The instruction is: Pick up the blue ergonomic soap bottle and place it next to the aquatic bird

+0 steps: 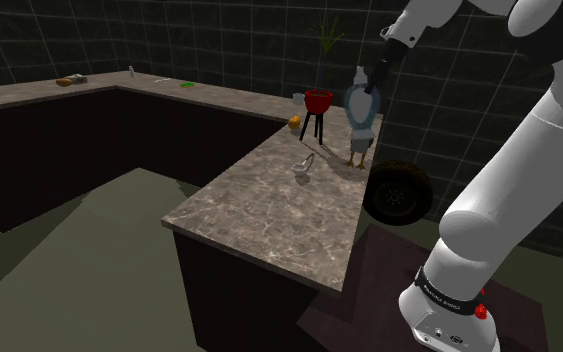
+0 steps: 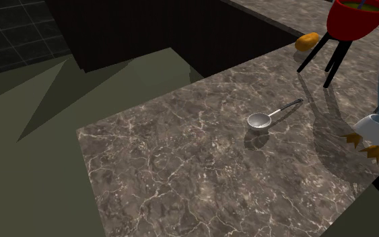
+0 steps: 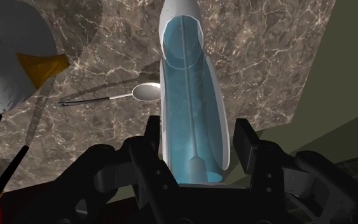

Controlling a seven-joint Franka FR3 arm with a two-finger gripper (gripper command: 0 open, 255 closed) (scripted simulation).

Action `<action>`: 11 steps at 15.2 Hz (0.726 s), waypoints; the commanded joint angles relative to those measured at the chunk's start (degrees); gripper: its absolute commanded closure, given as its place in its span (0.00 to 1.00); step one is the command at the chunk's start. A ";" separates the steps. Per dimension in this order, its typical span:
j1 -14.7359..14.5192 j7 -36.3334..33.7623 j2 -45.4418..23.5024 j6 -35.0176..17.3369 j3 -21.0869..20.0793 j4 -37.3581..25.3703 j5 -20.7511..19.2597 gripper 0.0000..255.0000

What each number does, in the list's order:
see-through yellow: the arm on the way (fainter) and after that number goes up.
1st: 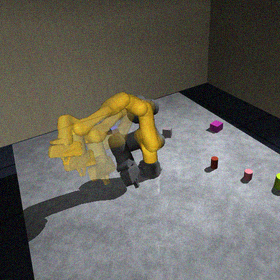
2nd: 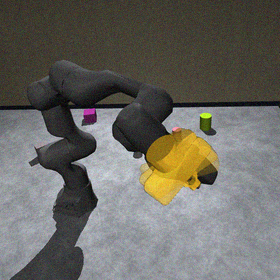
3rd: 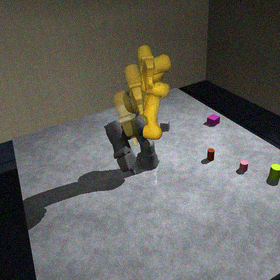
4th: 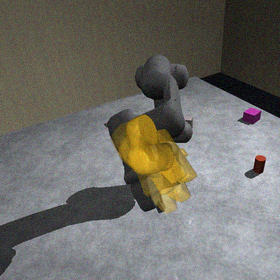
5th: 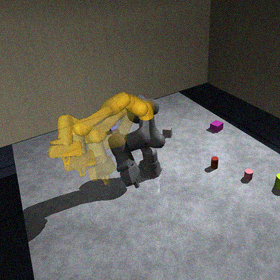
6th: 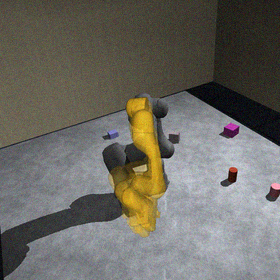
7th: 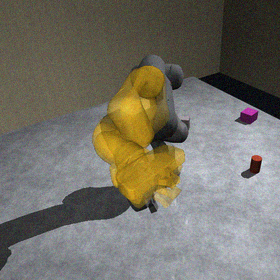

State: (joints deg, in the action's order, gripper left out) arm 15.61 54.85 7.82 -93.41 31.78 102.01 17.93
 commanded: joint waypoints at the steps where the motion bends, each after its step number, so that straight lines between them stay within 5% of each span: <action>1: 0.04 0.41 0.29 -1.37 -0.04 1.62 -0.10 1.00; 11: 0.10 2.72 0.54 -8.57 -0.11 9.41 0.11 1.00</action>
State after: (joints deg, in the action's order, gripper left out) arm 15.70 57.36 8.22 -101.22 31.70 110.55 18.05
